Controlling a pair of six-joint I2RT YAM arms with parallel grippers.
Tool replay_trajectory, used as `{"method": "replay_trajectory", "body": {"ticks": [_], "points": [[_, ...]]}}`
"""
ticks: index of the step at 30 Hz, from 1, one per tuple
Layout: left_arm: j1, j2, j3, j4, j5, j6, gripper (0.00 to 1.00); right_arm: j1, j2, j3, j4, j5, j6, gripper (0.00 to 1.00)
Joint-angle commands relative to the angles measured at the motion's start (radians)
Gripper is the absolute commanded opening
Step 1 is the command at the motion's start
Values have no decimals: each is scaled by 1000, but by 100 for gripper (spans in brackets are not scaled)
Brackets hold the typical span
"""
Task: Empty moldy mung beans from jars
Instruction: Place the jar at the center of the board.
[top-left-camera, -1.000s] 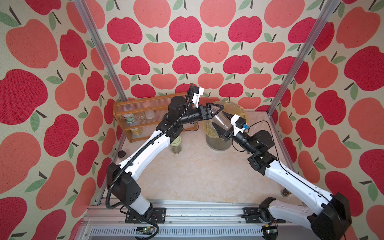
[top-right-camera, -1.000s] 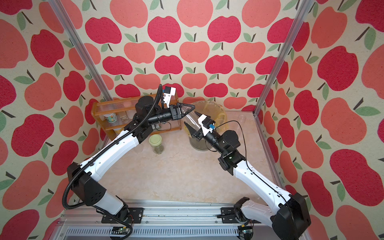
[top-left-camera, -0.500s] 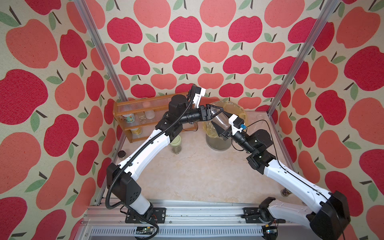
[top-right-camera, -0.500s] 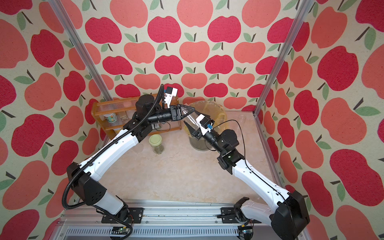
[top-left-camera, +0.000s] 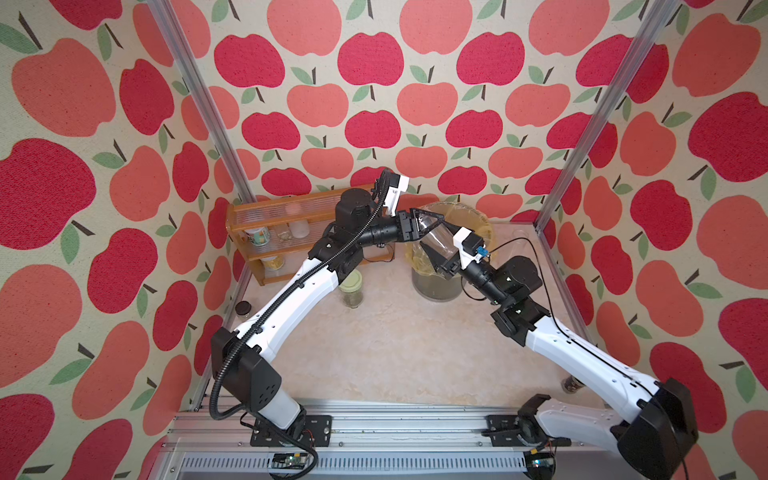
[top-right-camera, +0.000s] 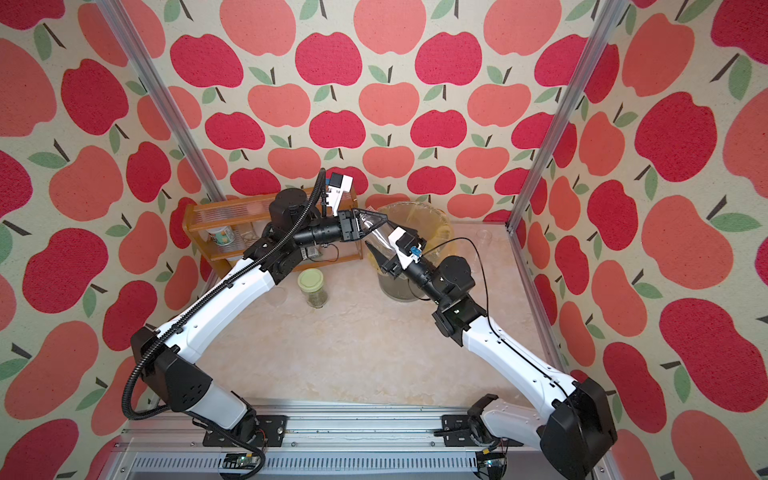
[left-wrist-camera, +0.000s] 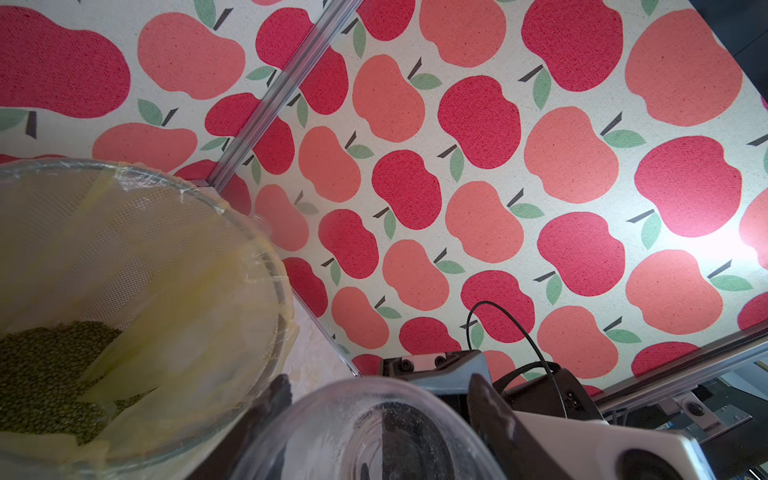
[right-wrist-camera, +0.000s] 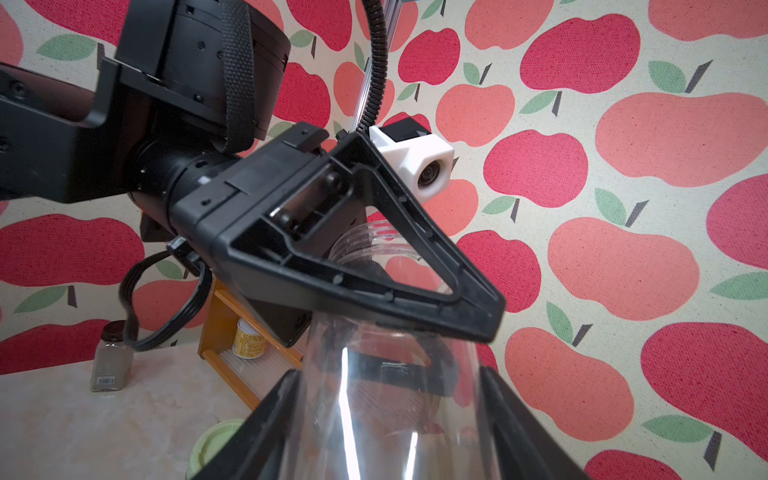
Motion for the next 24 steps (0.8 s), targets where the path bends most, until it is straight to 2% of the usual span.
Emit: {"method": "replay_trajectory", "body": {"ticks": [1, 9, 15, 22, 24], "points": [[11, -38, -9, -25, -9, 26, 59, -14, 9, 33, 11, 63, 3, 68], [30, -34, -9, -19, -11, 17, 58, -22, 12, 25, 25, 60, 10, 84], [81, -52, -21, -4, -37, 7, 58, -28, 6, 18, 14, 63, 14, 88], [129, -107, -45, -59, -120, 124, 57, -39, -32, -4, -5, 63, 28, 89], [141, -138, -37, -120, -175, 193, 57, -39, -44, -14, -20, 72, 43, 89]]}}
